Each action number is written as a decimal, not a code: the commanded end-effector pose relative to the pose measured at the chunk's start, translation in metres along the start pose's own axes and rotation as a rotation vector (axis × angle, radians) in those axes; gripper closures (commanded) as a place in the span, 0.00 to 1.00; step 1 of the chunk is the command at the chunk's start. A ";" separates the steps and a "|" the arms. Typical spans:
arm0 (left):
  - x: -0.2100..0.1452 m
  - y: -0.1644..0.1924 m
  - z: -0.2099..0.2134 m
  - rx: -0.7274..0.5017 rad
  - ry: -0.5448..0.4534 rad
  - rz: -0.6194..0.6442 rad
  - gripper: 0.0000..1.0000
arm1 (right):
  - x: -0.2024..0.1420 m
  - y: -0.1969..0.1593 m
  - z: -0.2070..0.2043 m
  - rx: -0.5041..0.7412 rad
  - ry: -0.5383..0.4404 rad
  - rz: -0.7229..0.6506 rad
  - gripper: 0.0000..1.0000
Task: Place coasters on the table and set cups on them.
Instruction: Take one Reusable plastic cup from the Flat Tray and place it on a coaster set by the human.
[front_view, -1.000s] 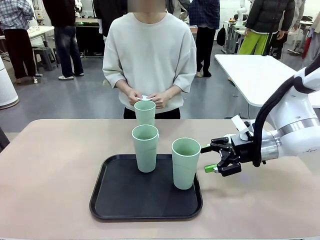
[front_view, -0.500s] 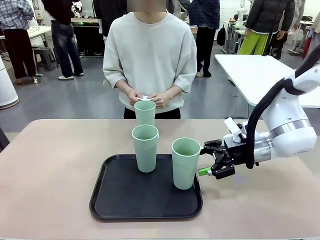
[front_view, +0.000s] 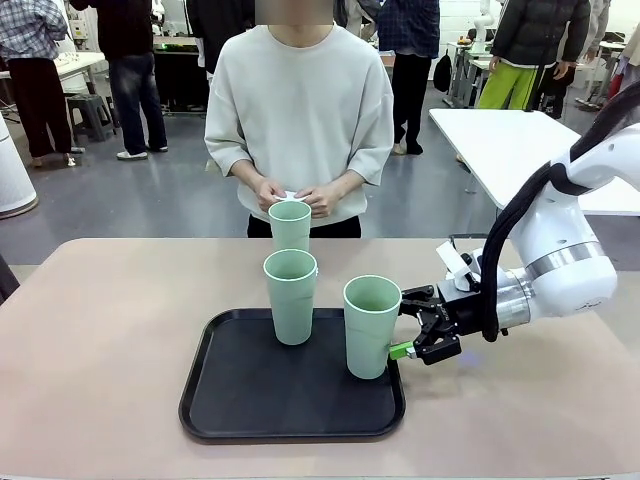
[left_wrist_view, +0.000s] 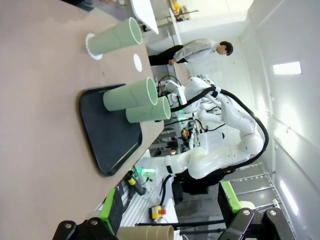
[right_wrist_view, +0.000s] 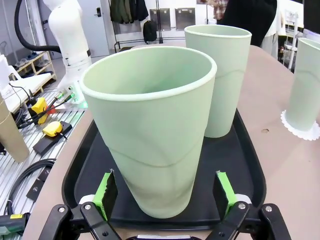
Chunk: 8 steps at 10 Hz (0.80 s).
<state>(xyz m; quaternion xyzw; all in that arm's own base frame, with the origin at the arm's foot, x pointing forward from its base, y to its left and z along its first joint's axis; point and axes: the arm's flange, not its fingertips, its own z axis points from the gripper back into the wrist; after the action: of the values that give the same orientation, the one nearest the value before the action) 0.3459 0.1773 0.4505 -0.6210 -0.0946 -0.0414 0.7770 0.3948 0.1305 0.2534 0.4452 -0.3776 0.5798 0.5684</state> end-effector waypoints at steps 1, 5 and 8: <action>0.002 -0.003 0.001 -0.013 -0.006 -0.008 0.00 | 0.000 -0.008 -0.017 -0.028 -0.001 -0.008 0.00; 0.002 -0.003 0.001 -0.013 -0.006 -0.008 0.00 | -0.002 -0.014 -0.033 0.001 -0.017 -0.002 0.00; 0.002 -0.003 0.001 -0.013 -0.006 -0.008 0.00 | -0.001 -0.017 -0.042 0.021 -0.028 0.001 0.00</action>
<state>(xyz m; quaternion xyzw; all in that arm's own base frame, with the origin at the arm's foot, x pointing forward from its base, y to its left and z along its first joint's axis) 0.3459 0.1773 0.4506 -0.6210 -0.0946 -0.0414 0.7770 0.4031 0.1635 0.2425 0.4608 -0.3692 0.5836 0.5574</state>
